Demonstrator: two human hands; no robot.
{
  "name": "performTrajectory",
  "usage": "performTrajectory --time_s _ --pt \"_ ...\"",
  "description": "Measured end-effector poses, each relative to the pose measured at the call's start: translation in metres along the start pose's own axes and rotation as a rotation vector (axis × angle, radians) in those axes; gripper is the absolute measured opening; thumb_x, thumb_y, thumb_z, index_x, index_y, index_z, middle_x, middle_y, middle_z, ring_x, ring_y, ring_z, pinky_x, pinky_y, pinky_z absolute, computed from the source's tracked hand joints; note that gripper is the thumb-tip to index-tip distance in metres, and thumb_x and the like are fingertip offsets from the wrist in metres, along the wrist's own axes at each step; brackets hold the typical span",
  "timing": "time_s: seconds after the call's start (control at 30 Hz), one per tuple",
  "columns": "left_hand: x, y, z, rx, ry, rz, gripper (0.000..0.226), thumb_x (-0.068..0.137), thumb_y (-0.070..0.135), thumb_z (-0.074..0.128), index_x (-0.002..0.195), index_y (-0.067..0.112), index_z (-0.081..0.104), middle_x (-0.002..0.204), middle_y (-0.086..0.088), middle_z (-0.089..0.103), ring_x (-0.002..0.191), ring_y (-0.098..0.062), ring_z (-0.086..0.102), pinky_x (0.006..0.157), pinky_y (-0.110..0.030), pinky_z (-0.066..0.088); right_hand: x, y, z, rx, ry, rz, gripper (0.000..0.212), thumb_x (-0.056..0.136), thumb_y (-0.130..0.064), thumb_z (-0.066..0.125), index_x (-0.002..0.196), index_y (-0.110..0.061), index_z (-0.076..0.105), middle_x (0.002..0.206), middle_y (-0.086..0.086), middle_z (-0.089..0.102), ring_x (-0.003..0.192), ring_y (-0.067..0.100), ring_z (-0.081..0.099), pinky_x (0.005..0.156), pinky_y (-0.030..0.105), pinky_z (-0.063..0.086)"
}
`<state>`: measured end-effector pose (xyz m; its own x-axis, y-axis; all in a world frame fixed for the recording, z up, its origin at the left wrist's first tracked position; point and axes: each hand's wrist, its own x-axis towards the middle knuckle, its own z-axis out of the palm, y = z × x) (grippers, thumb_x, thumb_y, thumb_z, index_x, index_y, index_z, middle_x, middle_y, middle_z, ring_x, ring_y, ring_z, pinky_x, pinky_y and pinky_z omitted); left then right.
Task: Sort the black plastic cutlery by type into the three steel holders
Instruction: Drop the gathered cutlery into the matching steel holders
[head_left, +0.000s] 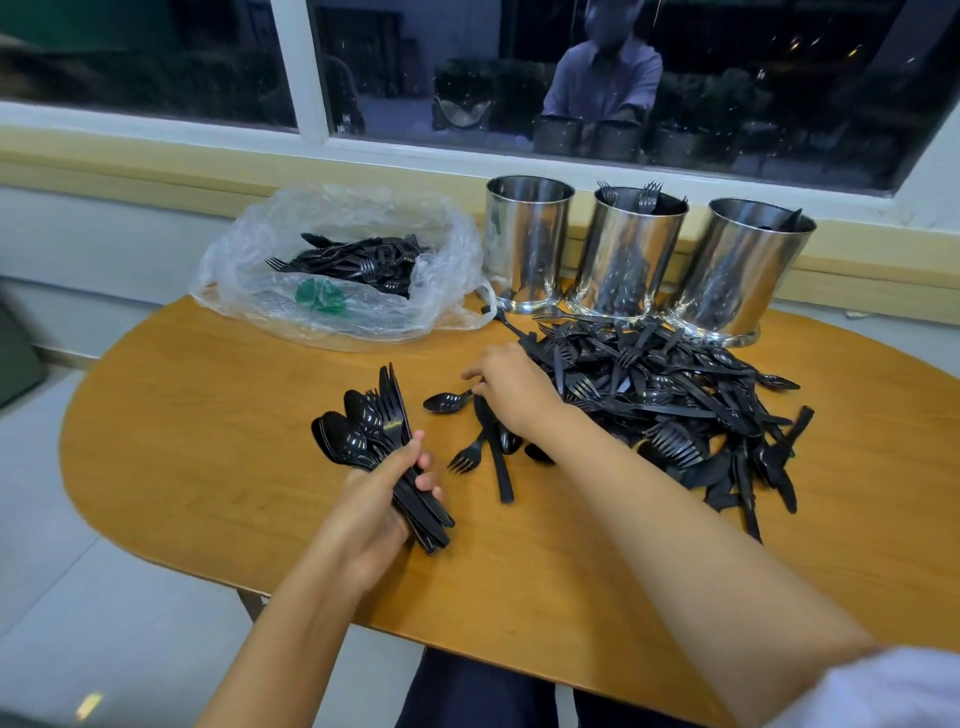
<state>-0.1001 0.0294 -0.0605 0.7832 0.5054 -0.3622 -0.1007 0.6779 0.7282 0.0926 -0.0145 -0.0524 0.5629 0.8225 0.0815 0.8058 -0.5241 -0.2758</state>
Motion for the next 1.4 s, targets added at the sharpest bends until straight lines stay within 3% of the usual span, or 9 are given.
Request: performTrajectory --time_s 0.1,0.3,0.5,0.6,0.7,0.83,1.0,1.23,1.4 --pt "0.001 0.004 -0.006 -0.013 0.022 0.006 0.022 0.093 0.015 0.058 0.114 0.007 0.059 0.070 0.000 0.052 0.054 -0.010 0.045 0.055 -0.026 0.049 0.006 -0.003 0.000 -0.173 -0.045 -0.029 0.031 0.096 -0.004 0.055 0.123 -0.015 0.065 0.117 0.013 0.058 0.121 0.030 0.043 0.073 0.035 0.041" --pt "0.004 0.006 -0.010 -0.017 0.030 0.005 0.025 0.088 0.016 0.061 0.112 0.008 0.061 0.071 -0.001 0.053 0.057 -0.011 0.047 0.060 -0.029 0.051 0.006 0.007 0.003 -0.169 -0.018 -0.016 0.018 0.093 -0.013 0.060 0.108 -0.017 0.069 0.108 0.009 0.054 0.096 0.030 0.057 0.070 0.032 0.039" --pt "0.007 0.003 -0.004 -0.034 0.010 -0.008 0.020 0.091 0.015 0.060 0.110 0.007 0.061 0.072 -0.002 0.054 0.056 -0.011 0.050 0.065 -0.031 0.052 0.002 0.013 -0.022 0.203 0.483 -0.038 0.014 0.097 -0.029 0.056 0.103 -0.022 0.067 0.088 -0.003 0.063 0.079 0.015 0.055 0.063 0.031 0.041" --pt "0.007 0.001 0.000 -0.049 -0.002 -0.011 0.019 0.091 0.015 0.061 0.109 0.007 0.061 0.071 -0.002 0.055 0.056 -0.011 0.051 0.062 -0.030 0.053 -0.008 0.003 -0.045 0.328 0.571 0.024 0.026 0.101 -0.031 0.048 0.113 -0.021 0.068 0.095 -0.005 0.070 0.082 0.014 0.062 0.065 0.033 0.048" --pt "0.008 -0.001 0.006 -0.060 -0.026 -0.019 0.020 0.091 0.014 0.061 0.110 0.007 0.061 0.072 -0.002 0.055 0.058 -0.012 0.052 0.066 -0.031 0.053 -0.027 0.000 -0.059 0.631 0.396 0.142 0.035 0.105 -0.020 0.037 0.134 -0.013 0.056 0.118 -0.004 0.064 0.097 0.016 0.061 0.083 0.029 0.046" --pt "0.009 -0.008 0.016 -0.060 -0.043 -0.027 0.012 0.091 0.015 0.062 0.099 0.006 0.062 0.072 -0.002 0.056 0.058 -0.012 0.051 0.066 -0.032 0.053 -0.072 0.007 -0.063 1.014 0.171 0.226 0.042 0.101 -0.008 0.045 0.141 -0.024 0.048 0.083 0.000 0.045 0.068 0.008 0.045 0.065 0.021 0.044" --pt "0.007 -0.025 0.039 -0.033 -0.033 -0.025 0.018 0.086 0.022 0.066 0.090 0.005 0.062 0.069 -0.002 0.054 0.056 -0.012 0.050 0.072 -0.034 0.049 -0.123 0.009 -0.051 1.068 0.148 0.296 0.030 0.094 -0.010 0.060 0.119 -0.027 0.066 0.067 -0.007 0.052 0.051 0.005 0.042 0.044 0.017 0.033" --pt "0.003 -0.049 0.062 0.001 -0.048 0.008 0.038 0.074 0.038 0.066 0.092 0.005 0.060 0.068 -0.003 0.055 0.062 -0.015 0.053 0.064 -0.030 0.055 -0.149 -0.001 -0.035 1.218 0.186 0.299 0.024 0.093 0.000 0.057 0.100 -0.019 0.071 0.060 -0.007 0.064 0.057 0.006 0.058 0.058 0.016 0.049" --pt "-0.002 -0.050 0.063 -0.047 -0.024 0.011 0.033 0.085 0.031 0.065 0.103 0.003 0.063 0.102 -0.022 0.072 0.093 -0.030 0.072 0.077 -0.036 0.061 -0.152 -0.021 -0.013 0.968 0.263 0.221 0.013 0.081 -0.006 0.075 0.080 -0.019 0.075 0.072 -0.009 0.069 0.066 -0.003 0.060 0.066 0.013 0.047"
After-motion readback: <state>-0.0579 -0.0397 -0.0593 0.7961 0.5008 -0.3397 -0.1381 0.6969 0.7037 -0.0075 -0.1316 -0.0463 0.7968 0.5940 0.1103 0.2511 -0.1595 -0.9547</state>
